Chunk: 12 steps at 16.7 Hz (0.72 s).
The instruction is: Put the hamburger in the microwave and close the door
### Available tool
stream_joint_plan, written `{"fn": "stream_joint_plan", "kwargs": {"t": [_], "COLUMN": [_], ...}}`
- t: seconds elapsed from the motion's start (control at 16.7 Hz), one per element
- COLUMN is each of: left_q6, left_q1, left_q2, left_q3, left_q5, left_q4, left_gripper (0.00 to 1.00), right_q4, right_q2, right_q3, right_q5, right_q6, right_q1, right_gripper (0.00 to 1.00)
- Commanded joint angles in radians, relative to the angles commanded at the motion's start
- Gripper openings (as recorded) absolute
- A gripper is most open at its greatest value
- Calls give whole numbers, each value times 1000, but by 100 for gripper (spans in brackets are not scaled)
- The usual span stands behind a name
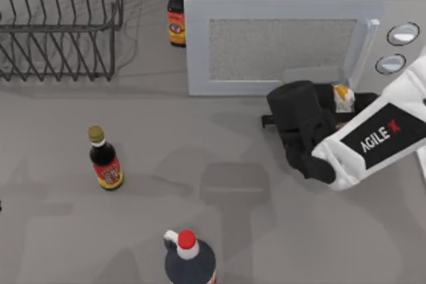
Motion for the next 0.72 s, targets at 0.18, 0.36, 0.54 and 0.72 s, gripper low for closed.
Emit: {"fn": "stream_joint_plan", "kwargs": {"t": [0.18, 0.36, 0.54, 0.72], "left_q6": [1, 1, 0, 1], "left_q1": [61, 126, 151, 147], "left_q2": [9, 18, 22, 18], "left_q3": [11, 21, 25, 22], "left_q5": [60, 124, 147, 144], "left_q4": [0, -1, -2, -2], "left_gripper": [0, 0, 0, 0], "right_q4": [0, 0, 0, 0], "right_q2": [0, 0, 0, 0], "right_q3": [0, 0, 0, 0], "right_q5": [0, 0, 0, 0], "right_q6": [0, 0, 0, 0], "right_q1": [0, 0, 0, 0], "right_gripper": [100, 100, 100, 100]}}
